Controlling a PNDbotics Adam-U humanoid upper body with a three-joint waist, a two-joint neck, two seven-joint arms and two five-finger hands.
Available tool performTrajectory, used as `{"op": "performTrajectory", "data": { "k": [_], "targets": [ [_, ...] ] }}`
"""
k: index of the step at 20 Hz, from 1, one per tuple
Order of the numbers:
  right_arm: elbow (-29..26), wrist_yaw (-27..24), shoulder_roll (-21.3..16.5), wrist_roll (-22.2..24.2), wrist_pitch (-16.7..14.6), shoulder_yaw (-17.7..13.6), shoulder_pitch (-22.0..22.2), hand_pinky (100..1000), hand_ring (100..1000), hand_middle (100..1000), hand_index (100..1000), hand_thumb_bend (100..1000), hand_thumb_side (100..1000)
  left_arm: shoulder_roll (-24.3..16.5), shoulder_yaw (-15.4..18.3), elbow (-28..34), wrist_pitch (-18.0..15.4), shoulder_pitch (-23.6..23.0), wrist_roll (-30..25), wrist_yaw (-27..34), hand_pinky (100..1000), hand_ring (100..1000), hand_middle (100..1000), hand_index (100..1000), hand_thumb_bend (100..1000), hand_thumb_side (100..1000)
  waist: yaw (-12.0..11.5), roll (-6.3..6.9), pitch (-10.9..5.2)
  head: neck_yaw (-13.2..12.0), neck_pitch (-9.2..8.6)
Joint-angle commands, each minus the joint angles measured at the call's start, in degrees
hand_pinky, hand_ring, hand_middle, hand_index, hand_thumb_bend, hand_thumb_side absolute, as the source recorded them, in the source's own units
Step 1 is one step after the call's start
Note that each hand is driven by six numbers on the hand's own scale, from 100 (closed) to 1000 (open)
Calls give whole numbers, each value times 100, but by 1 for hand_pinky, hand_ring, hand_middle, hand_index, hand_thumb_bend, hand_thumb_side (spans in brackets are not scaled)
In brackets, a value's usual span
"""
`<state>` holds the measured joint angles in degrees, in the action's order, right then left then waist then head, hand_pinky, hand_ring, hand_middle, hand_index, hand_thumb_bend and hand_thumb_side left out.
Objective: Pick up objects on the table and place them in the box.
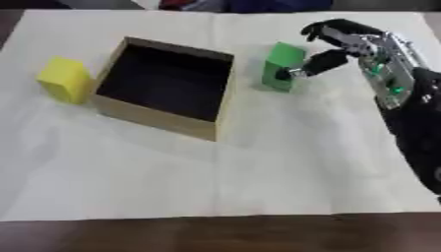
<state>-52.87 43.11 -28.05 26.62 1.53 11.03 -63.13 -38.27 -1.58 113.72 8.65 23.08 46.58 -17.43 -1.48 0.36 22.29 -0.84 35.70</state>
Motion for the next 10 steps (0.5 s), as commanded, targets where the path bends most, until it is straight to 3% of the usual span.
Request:
{"op": "performTrajectory", "data": {
  "k": [1, 10],
  "targets": [
    [-11, -71, -71, -15, -2, -64, -122, 960, 943, 823, 930, 810, 641, -99, 17, 87, -5, 76, -3, -1, 779, 816, 739, 758, 238, 1000, -19, 18, -106, 17, -46],
    [-142, -143, -34, -384, 2, 4, -74, 929, 894, 696, 763, 752, 595, -65, 16, 87, 7, 105, 3, 18, 777, 813, 735, 756, 230, 1000, -47, -5, -67, -22, -42]
  ]
}}
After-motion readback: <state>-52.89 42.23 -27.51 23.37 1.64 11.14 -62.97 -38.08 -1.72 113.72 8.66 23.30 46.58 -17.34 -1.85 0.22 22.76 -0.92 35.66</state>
